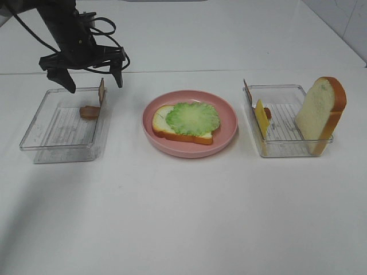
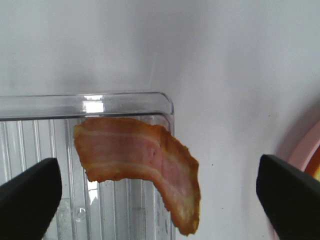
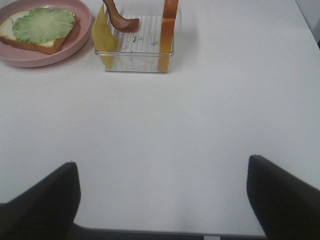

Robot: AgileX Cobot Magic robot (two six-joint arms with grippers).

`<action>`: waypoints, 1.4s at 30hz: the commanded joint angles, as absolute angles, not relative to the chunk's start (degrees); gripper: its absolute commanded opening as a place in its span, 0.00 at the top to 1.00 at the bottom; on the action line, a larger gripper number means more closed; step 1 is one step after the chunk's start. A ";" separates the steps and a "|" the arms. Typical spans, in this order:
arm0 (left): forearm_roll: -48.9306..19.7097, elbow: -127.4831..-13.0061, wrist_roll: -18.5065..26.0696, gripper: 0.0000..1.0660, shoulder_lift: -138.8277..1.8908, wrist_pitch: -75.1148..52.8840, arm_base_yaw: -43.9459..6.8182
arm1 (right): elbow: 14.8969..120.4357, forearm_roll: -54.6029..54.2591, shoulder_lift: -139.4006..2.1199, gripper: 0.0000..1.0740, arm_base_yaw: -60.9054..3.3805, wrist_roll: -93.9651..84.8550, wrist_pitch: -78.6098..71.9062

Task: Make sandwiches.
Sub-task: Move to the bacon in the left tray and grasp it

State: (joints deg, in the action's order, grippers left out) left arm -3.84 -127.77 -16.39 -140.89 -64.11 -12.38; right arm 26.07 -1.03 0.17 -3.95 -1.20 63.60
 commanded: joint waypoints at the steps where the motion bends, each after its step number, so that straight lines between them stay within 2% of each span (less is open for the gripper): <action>1: -4.24 -127.60 -17.13 0.08 -141.35 -64.17 -12.55 | 25.90 -0.92 1.95 0.19 -3.61 -1.66 63.03; 9: -4.24 -127.60 -17.30 0.15 -141.98 -64.00 -12.55 | 25.90 -0.92 1.95 0.19 -3.61 -1.66 63.03; 11: -3.78 -127.60 -17.76 0.23 -141.98 -63.60 -12.55 | 25.90 -0.92 1.95 0.19 -3.61 -1.66 63.03; 12: -3.78 -127.60 -17.76 0.23 -141.98 -63.60 -12.55 | 25.90 -0.92 1.95 0.19 -3.61 -1.66 63.03; 14: -2.64 -127.60 -20.34 0.42 -141.98 -63.03 -12.55 | 25.90 -0.92 1.95 0.19 -3.61 -1.66 63.03; 15: -2.64 -127.60 -20.34 0.42 -141.98 -63.03 -12.55 | 25.90 -0.92 1.95 0.19 -3.61 -1.66 63.03; 16: -2.18 -127.60 -21.14 0.47 -141.98 -62.68 -12.55 | 25.90 -0.92 1.95 0.19 -3.61 -1.66 63.03; 17: -1.49 -127.60 -21.83 0.59 -142.04 -61.88 -12.55 | 25.90 -0.92 1.95 0.19 -3.61 -1.66 63.03; 18: -1.49 -127.60 -21.83 0.59 -142.04 -61.88 -12.55 | 25.90 -0.92 1.95 0.19 -3.61 -1.66 63.03; 19: -1.43 -127.60 -21.83 0.65 -142.04 -61.31 -12.55 | 25.90 -0.92 1.95 0.19 -3.61 -1.66 63.03; 20: -1.43 -127.60 -21.83 0.75 -142.04 -59.99 -12.55 | 25.90 -0.92 1.95 0.19 -3.61 -1.66 63.03; 21: -1.43 -127.60 -21.83 0.75 -142.04 -59.99 -12.55 | 25.90 -0.92 1.95 0.19 -3.61 -1.66 63.03; 23: -1.95 -127.60 -22.23 0.87 -142.04 -57.93 -12.66 | 25.90 -0.92 1.95 0.19 -3.61 -1.66 63.03; 24: -1.95 -127.60 -22.23 0.87 -142.04 -57.93 -12.66 | 25.90 -0.92 1.95 0.19 -3.61 -1.66 63.03; 25: -2.69 -127.60 -22.86 0.92 -142.04 -57.01 -12.66 | 25.90 -0.92 1.95 0.19 -3.61 -1.66 63.03; 35: -7.51 -127.60 -23.26 0.95 -142.61 -57.58 -12.66 | 25.90 -0.92 1.95 0.19 -3.61 -1.66 63.03; 38: -7.68 -127.60 -23.38 1.00 -142.49 -58.21 -12.66 | 25.90 -0.92 1.95 0.19 -3.61 -1.66 63.03; 42: -7.68 -127.60 -23.38 1.00 -142.04 -58.56 -12.66 | 25.90 -0.92 1.95 0.19 -3.61 -1.66 63.03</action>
State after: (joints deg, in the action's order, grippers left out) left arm -6.99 -127.77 -22.92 -142.49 -58.10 -12.38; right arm 26.07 -1.03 0.17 -3.95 -1.20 63.66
